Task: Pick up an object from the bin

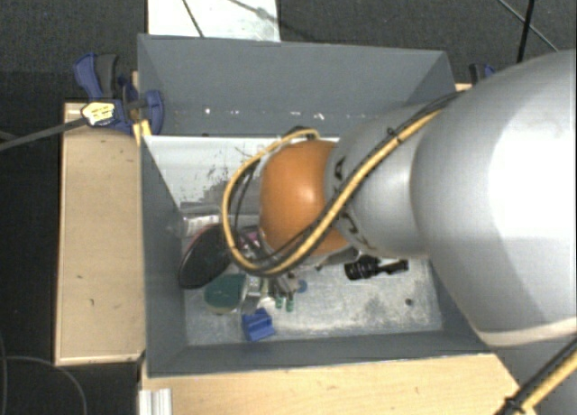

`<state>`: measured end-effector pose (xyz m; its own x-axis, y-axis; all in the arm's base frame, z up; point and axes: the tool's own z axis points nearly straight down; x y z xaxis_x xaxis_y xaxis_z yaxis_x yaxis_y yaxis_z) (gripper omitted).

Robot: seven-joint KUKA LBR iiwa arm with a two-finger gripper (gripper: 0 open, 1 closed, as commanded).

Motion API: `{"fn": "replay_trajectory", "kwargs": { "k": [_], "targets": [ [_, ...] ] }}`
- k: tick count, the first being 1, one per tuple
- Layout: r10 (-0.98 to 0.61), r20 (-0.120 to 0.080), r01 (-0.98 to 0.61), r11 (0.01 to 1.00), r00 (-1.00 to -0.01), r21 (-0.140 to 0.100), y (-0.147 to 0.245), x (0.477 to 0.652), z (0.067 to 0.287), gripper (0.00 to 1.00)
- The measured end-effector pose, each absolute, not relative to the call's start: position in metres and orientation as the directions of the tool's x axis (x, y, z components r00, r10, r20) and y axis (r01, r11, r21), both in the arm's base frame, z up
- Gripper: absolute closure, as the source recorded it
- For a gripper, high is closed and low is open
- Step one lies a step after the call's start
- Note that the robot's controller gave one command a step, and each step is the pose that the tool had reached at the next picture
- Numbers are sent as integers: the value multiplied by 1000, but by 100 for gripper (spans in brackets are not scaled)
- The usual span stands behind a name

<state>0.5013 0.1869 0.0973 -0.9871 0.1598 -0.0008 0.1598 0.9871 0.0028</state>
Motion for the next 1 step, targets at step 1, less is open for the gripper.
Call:
{"fn": "replay_trajectory", "kwargs": {
  "k": [1],
  "targets": [
    [129, -10, 129, 992, -992, 5, 177, 516, 214, 100]
  ]
}}
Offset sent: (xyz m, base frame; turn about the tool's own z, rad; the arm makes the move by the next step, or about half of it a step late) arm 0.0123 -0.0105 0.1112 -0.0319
